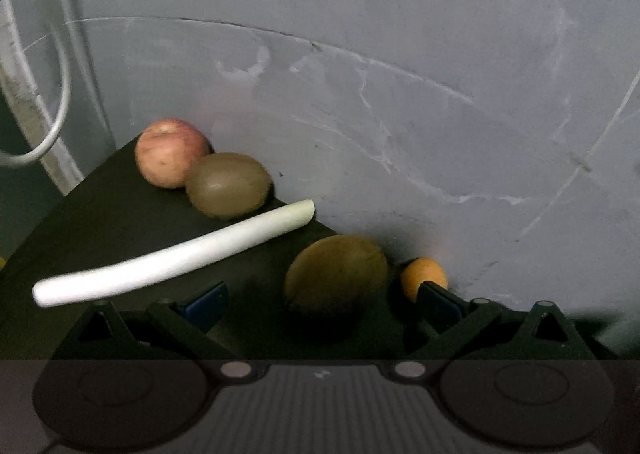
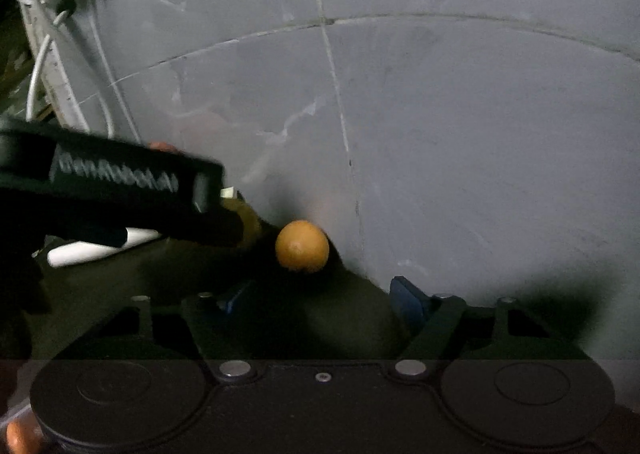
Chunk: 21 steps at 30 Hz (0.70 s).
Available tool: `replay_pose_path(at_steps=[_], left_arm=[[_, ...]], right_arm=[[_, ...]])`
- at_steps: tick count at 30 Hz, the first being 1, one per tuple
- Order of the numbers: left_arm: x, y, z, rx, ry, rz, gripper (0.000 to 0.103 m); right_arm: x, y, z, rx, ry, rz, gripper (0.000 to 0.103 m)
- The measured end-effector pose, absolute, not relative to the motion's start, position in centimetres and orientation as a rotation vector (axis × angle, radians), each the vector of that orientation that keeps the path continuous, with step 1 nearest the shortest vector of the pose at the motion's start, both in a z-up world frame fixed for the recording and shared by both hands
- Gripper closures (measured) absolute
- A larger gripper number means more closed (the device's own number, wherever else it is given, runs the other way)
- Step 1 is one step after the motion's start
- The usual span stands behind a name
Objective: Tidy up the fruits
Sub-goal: 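Grasp the brown kiwi with the left tool while the right tool grasps the mandarin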
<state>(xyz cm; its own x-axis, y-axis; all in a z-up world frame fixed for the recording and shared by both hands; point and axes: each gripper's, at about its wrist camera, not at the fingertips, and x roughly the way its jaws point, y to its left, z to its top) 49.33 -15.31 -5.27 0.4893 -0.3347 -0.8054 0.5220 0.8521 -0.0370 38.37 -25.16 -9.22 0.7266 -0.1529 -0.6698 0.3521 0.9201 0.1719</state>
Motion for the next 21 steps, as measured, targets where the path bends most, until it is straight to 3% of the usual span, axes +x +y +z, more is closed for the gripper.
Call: replay_pose_path(at_steps=[11, 16, 21], left_arm=[[52.3, -16.1, -7.5, 0.214, 0.969, -0.559, 0.017], [52.9, -15.8, -7.8, 0.147, 0.980, -0.592, 0.033], [53.0, -16.0, -8.1, 0.135, 0.967, -0.590, 0.038]], right_arm=[[40.7, -23.9, -10.1, 0.315, 0.668, -0.305, 0.046], [40.9, -23.5, -10.0, 0.335, 0.647, -0.327, 0.055], [40.2, -23.5, -10.4, 0.328, 0.634, -0.325, 0.061]])
